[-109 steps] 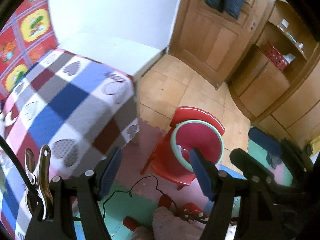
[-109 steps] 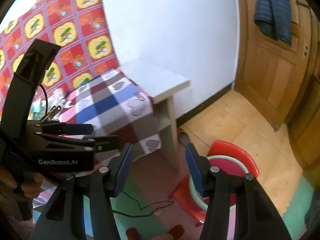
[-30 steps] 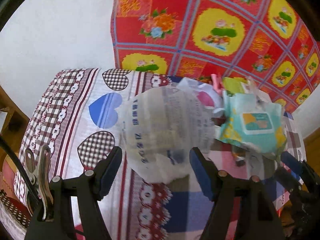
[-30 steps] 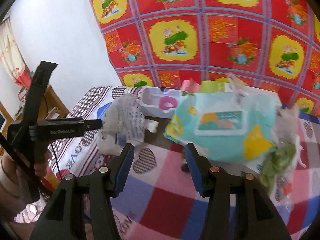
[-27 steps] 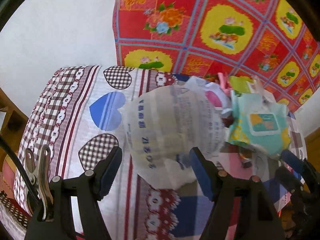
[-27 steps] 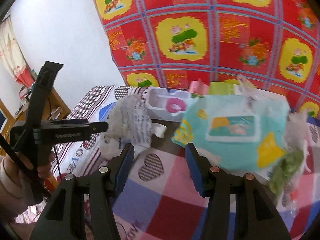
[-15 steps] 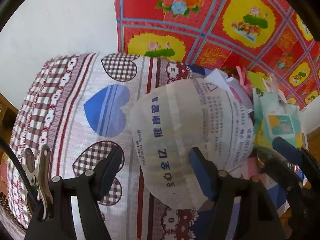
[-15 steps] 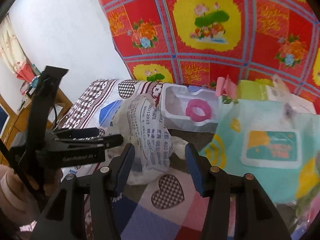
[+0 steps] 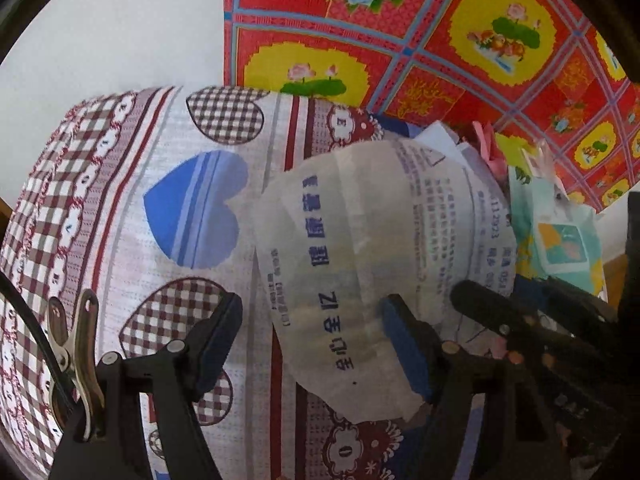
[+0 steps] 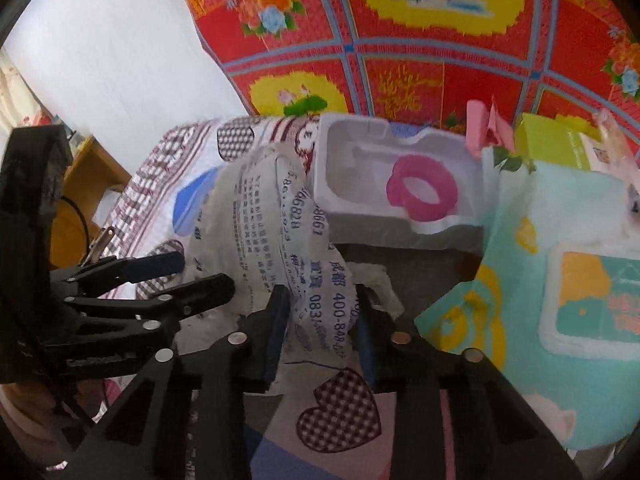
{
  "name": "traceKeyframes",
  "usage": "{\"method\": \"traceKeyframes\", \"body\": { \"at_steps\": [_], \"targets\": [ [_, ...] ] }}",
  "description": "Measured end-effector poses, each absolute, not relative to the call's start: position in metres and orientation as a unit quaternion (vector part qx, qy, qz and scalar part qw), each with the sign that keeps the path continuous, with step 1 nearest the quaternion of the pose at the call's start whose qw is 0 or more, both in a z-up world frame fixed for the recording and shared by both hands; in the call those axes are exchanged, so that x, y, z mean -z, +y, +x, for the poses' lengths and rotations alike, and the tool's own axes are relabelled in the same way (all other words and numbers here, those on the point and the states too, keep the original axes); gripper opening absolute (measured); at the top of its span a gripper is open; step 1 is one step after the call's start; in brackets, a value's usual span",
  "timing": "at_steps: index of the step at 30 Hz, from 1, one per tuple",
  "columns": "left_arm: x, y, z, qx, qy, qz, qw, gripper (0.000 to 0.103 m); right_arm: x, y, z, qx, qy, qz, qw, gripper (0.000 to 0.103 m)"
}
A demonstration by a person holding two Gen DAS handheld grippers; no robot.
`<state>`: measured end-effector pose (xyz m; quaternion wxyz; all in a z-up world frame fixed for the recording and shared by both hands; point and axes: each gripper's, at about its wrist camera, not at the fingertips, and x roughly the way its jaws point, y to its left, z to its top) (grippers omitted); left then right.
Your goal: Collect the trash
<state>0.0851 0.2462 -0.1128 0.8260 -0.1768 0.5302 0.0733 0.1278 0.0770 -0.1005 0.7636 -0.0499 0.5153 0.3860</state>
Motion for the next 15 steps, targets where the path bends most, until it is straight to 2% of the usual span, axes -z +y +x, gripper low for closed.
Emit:
{"method": "traceKeyframes", "body": {
  "at_steps": [13,15],
  "targets": [
    [0.116,0.234,0.086,-0.08,0.494,-0.206,0.841,0.074,0.11,0.084,0.135,-0.382,0.533,-0.041,0.754,0.023],
    [0.116,0.233,0.086,-0.072,0.493,-0.211,0.841,0.065,0.108,0.087,0.132,-0.386,0.529,-0.052,0.754,0.019]
  ]
}}
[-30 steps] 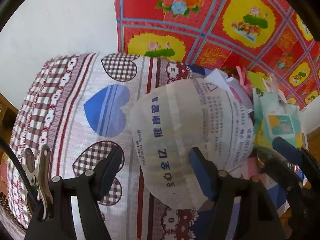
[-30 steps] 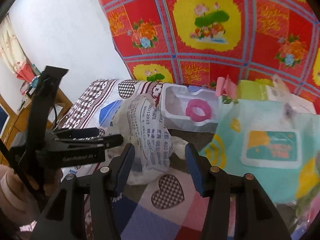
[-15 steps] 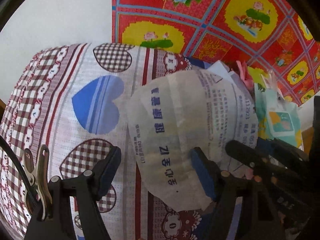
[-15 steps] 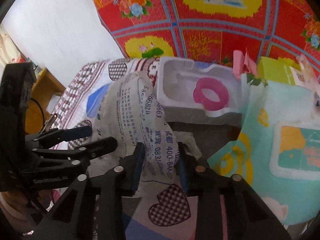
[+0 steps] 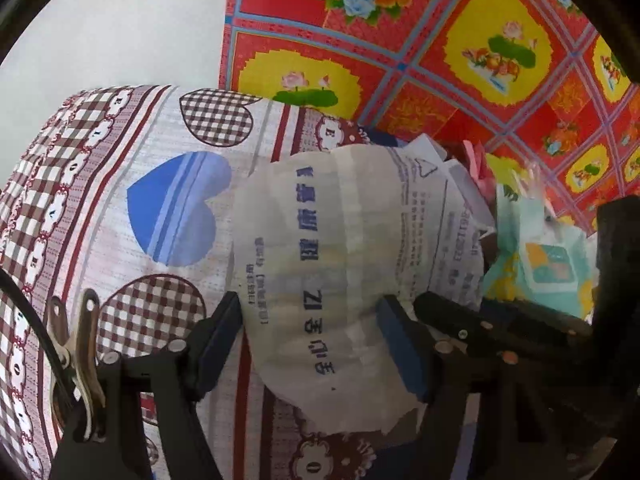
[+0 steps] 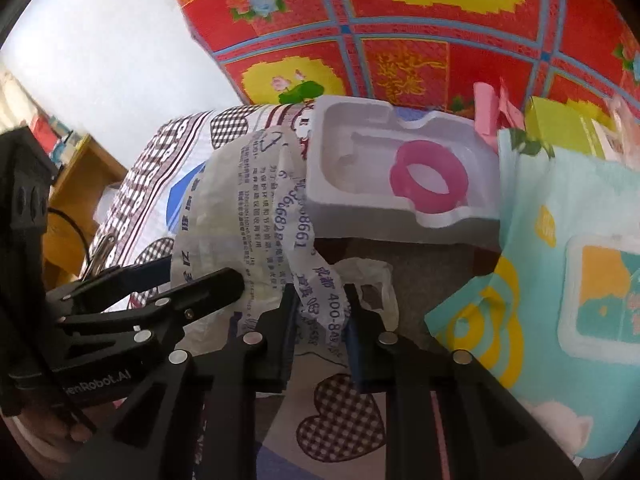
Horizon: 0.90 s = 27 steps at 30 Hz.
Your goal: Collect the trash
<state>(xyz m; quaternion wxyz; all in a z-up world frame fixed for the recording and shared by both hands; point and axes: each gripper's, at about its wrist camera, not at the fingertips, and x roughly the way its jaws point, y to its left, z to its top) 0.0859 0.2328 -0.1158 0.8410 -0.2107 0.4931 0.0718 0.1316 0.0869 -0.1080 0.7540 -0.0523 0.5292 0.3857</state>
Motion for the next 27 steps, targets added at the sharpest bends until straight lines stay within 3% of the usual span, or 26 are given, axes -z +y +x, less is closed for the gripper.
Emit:
{"method": "traceKeyframes", "body": {
  "at_steps": [2,9,15,27],
  "targets": [
    [0.116,0.232,0.084,-0.056,0.492,-0.223,0.84,0.052,0.106,0.088,0.127,-0.391,0.529,-0.056,0.751,0.016],
    [0.107,0.222,0.071,-0.041,0.483,-0.203,0.851,0.026,0.097,0.083,0.112,-0.404,0.522,-0.063,0.749,0.014],
    [0.091,0.214,0.048,-0.035,0.469,-0.178,0.864,0.018,0.079,0.078,0.091,-0.426,0.507,-0.065,0.747,0.012],
    [0.052,0.197,0.001,-0.057,0.447,-0.206,0.869,0.017,0.048,0.044,0.05,-0.456,0.47,-0.057,0.754,0.009]
  ]
}}
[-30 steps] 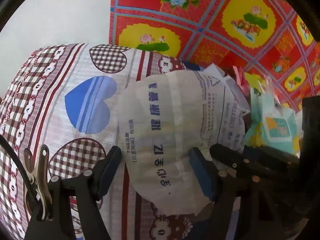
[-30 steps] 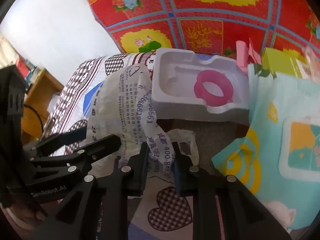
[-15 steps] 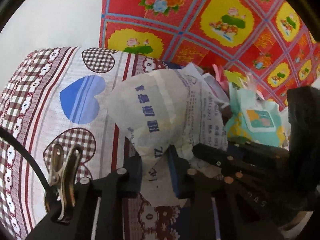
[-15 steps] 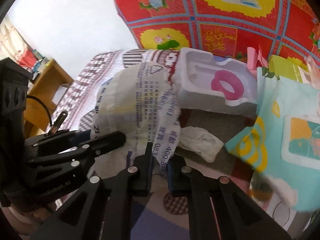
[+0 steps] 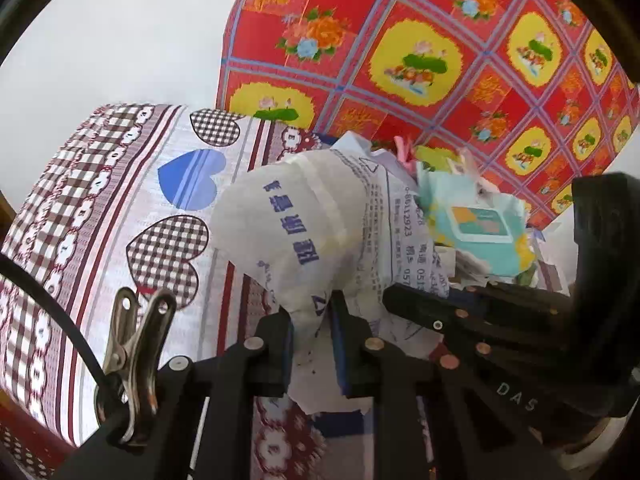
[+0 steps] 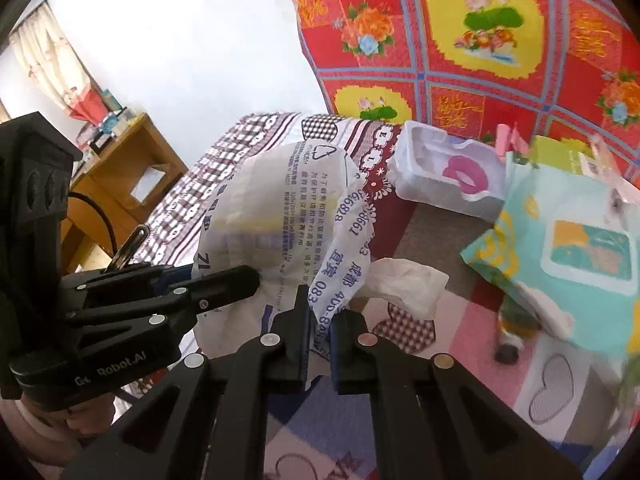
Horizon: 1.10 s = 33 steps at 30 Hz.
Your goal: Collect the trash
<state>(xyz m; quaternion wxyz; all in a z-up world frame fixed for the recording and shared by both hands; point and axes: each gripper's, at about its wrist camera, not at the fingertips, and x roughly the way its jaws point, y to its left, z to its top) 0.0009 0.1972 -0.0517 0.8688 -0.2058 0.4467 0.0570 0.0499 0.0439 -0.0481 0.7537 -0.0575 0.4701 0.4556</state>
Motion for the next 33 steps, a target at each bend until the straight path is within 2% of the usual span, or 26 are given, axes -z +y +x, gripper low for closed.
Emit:
{"method": "traceKeyframes", "body": {
  "at_steps": [12,33],
  "targets": [
    [0.031,0.125,-0.019,-0.036,0.437,-0.179,0.881,0.017,0.033,-0.042,0.03,-0.436,0.453,-0.021,0.777,0.009],
    [0.015,-0.006,-0.005,0.042,0.443,-0.123,0.887,0.017,0.022,-0.176,0.021,-0.353,0.434,0.045,0.828,0.009]
  ]
}}
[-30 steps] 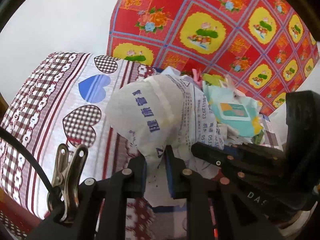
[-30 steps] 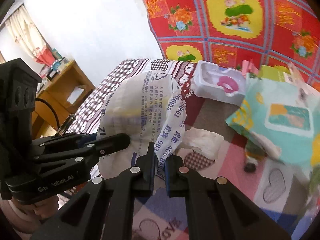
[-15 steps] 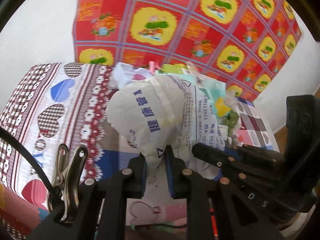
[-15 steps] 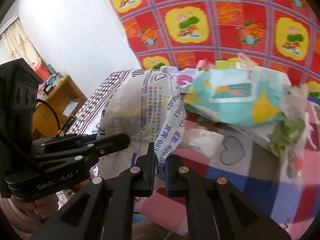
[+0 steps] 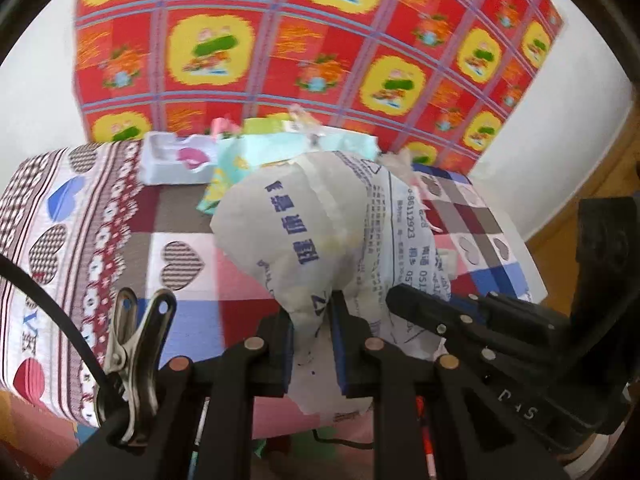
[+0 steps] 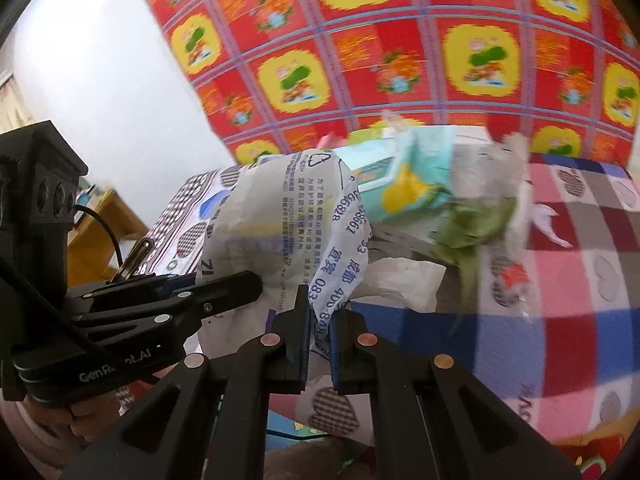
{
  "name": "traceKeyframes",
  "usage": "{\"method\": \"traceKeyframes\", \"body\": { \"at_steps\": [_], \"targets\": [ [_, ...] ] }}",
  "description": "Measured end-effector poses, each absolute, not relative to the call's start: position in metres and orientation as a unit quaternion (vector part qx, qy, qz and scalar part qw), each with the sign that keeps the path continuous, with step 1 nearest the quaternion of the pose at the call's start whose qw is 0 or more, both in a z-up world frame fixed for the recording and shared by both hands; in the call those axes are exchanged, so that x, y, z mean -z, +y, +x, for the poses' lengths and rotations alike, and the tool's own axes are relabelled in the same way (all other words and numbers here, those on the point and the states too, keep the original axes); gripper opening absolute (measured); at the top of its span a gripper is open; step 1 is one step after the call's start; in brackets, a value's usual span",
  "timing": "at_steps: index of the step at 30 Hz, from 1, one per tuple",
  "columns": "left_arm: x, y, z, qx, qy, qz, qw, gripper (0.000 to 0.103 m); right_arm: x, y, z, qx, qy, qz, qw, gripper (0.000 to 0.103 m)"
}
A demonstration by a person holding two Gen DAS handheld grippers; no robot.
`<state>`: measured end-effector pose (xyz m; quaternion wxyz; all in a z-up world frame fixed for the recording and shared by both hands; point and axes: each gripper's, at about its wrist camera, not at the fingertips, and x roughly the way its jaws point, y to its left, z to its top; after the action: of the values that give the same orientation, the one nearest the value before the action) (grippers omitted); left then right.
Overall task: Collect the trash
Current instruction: 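Lift the paper bag with both tools and carry it toward the red bucket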
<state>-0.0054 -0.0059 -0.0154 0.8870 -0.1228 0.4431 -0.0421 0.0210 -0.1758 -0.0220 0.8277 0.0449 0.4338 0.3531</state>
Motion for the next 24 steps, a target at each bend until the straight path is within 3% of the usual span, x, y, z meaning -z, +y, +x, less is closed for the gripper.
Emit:
{"method": "traceKeyframes", "body": {
  "at_steps": [24],
  "targets": [
    [0.003,-0.095,0.03,0.185,0.451,-0.026,0.873,0.016,0.011,-0.254,0.008,-0.206,0.415,0.121,0.878,0.009]
  ]
}}
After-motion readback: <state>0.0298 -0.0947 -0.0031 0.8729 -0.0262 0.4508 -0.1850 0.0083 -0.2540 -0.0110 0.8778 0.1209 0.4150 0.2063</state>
